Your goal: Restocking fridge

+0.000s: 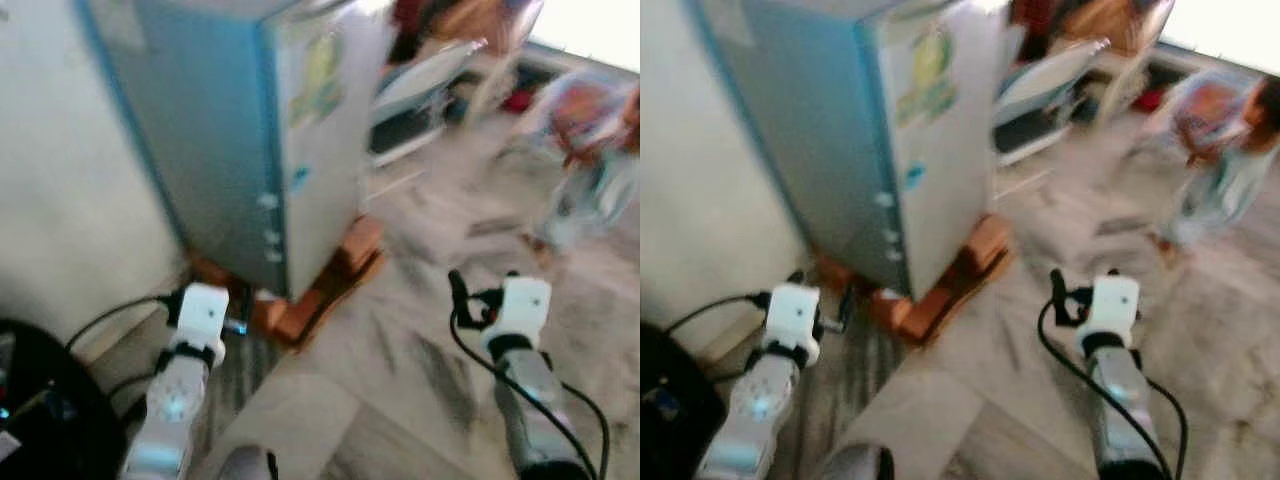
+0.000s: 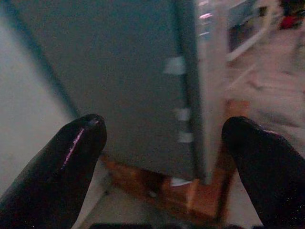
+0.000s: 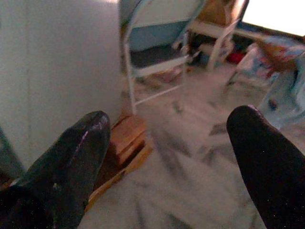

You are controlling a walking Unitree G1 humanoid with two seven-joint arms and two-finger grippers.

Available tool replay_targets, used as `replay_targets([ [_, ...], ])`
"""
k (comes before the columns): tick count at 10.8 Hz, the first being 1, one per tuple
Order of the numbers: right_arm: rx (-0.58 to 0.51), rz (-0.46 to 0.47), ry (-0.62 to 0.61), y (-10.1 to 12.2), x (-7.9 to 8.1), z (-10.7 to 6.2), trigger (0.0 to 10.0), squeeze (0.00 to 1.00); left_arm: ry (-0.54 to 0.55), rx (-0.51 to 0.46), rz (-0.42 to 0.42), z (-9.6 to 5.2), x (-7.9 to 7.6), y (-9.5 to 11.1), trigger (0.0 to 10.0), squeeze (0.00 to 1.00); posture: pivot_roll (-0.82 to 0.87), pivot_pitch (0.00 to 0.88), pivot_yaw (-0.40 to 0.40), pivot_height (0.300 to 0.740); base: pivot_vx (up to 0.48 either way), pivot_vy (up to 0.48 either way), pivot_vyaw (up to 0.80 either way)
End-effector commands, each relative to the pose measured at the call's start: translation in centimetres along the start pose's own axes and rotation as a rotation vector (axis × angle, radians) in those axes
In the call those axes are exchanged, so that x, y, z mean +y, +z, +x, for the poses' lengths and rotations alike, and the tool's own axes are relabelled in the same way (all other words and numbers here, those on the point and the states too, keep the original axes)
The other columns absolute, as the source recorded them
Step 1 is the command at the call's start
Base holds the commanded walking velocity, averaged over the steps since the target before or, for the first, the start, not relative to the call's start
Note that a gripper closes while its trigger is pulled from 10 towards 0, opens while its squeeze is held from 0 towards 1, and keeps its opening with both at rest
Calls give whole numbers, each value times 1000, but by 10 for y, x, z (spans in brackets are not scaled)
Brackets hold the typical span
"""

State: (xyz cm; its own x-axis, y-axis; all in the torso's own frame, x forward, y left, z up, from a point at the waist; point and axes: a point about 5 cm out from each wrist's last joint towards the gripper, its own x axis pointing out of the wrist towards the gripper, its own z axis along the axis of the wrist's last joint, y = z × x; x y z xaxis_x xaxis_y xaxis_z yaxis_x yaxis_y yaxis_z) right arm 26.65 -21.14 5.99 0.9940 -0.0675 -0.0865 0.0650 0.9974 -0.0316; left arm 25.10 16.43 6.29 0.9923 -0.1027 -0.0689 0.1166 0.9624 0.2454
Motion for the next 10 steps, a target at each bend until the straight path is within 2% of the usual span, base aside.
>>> replay_targets([
  [1,-10,-12,-12,4,-5,0,10000,0,-6,-2,-4,1,-2,1,10000,0,91,83,-52,740,371,0,0],
  [3,-9,-16,-10,4,-5,0,10000,0,-2,2,-9,1,-3,0,10000,0,90,84,-55,740,337,296,0],
  [7,-2,-16,-8,3,-5,0,10000,0,13,12,-20,3,-2,-1,10000,0,91,85,-57,740,0,61,0],
  [10,-2,-18,-5,4,-5,1,10000,0,15,9,-22,6,-1,0,10000,0,86,85,-59,740,0,0,-800],
])
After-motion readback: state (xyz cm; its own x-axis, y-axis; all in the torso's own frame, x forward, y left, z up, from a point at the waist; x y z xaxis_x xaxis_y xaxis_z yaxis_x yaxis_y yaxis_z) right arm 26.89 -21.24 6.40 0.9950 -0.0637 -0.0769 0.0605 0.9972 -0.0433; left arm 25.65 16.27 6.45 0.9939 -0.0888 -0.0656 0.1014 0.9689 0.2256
